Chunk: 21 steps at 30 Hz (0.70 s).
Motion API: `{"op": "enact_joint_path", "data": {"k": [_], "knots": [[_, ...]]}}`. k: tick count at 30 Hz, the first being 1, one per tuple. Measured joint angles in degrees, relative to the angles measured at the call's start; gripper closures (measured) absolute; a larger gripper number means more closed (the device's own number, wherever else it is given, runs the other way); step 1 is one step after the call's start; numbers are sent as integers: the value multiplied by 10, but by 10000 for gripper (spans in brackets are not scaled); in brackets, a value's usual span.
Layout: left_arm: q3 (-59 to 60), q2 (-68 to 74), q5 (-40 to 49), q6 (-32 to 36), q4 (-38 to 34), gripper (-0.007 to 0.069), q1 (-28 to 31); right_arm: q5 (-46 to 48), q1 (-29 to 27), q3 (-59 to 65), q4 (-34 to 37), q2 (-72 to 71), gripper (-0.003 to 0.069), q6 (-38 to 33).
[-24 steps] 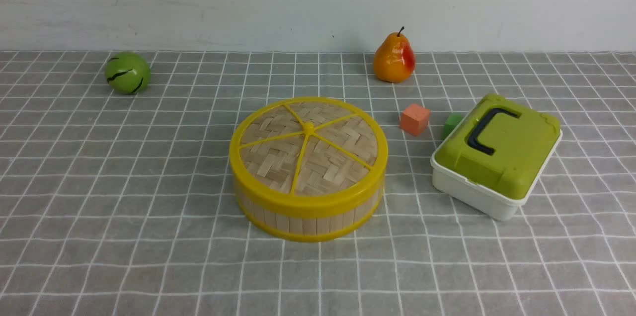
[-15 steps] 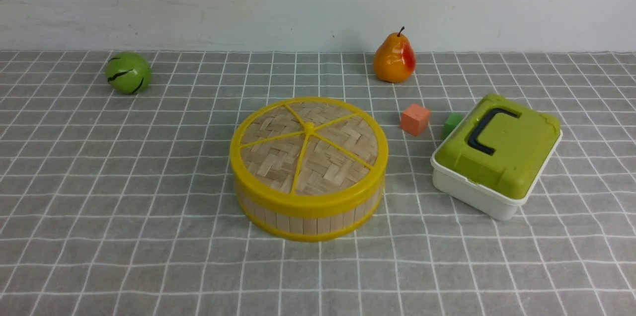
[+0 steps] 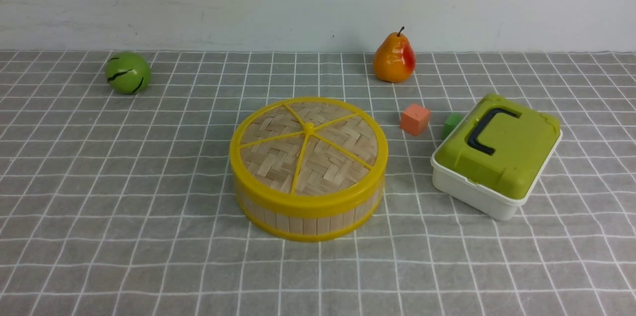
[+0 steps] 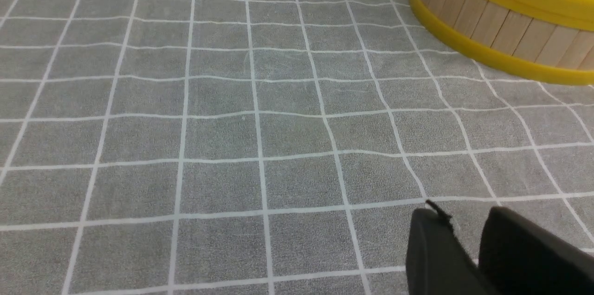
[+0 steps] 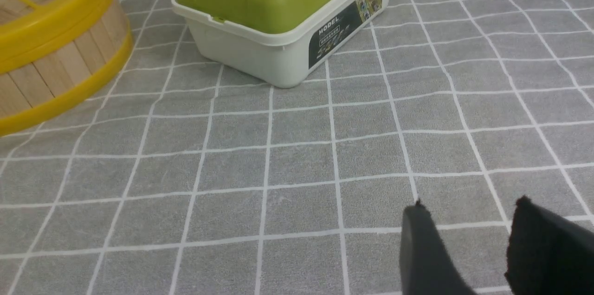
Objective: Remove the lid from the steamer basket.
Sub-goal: Use the left arm to lift the lid of the steamer
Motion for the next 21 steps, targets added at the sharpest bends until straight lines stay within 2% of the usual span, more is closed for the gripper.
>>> {"op": "enact_joint_path", "data": {"k": [14,16,21], "knots": [[0,0,-28,0,0,459,0,0,0,0,0,0,418,0],[0,0,-58,0,0,459,0,0,0,0,0,0,418,0],[0,0,-239,0,0,459,0,0,0,0,0,0,418,0]]}}
